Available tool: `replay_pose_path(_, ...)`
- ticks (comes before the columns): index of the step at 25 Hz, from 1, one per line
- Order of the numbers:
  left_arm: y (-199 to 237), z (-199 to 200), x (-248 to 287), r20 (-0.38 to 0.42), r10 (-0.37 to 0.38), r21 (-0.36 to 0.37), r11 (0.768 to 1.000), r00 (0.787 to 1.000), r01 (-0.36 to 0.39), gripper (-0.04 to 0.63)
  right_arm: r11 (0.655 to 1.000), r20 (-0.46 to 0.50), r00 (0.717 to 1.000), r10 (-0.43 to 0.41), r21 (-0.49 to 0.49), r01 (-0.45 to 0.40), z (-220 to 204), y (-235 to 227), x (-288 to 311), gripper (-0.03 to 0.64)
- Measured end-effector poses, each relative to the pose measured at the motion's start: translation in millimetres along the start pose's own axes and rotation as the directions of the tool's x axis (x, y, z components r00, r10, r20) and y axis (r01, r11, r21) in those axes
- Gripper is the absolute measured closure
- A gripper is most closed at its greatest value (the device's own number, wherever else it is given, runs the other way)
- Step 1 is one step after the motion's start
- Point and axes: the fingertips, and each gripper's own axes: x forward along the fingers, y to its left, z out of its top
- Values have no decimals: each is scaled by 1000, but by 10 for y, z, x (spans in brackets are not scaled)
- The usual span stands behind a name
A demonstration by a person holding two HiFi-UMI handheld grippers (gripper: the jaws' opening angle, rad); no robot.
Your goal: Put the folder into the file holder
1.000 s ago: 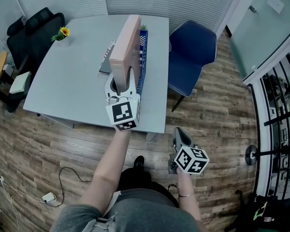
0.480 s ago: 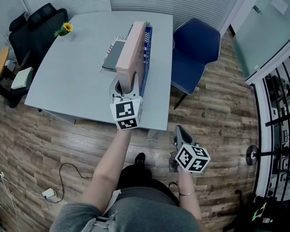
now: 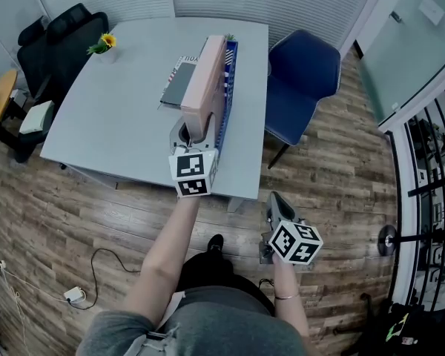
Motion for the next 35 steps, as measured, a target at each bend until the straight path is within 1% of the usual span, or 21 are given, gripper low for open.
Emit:
replay_pose_path(6,-12,-8,-4,-20,-33,1,999,999,33,413,1000,-1,1000,4,1,-4,-21,13,-28,609)
replay_pose_path(9,-20,-44,-9,-44,-45,-2,999,998,45,413,1000,-2,1000,5,1,-5,-36,19,-41,609)
replay_pose_path(15,-12,-207,-99,-105,-59,-30,998,993,57,410,1000,-7,1000,12,-6,-12,-52,37,-67,609)
replay_pose_path(18,-13,-310,-195,-125,-69,-58,996,990,62,410,1000,-12,1000,16,-10,-16,-74,55,-88,609)
replay_pose_path(21,-35,-375,-283,-140,-93,-75,994,986,83,410,1000,-14,1000,21,-15,-22,-88,75,-98,609)
replay_pose_path(26,-56,-542,-498,-188,-127,-95,989,974,111,410,999,-23,999,35,-23,-36,-137,131,-129,609)
replay_pose_path(31,-49,-755,-795,-241,-131,-81,990,962,115,410,997,-31,998,55,-43,-57,-161,229,-138,609)
replay_pose_path(35,-55,-896,-1015,-276,-146,-89,988,950,126,413,996,-44,996,72,-58,-74,-194,322,-133,609)
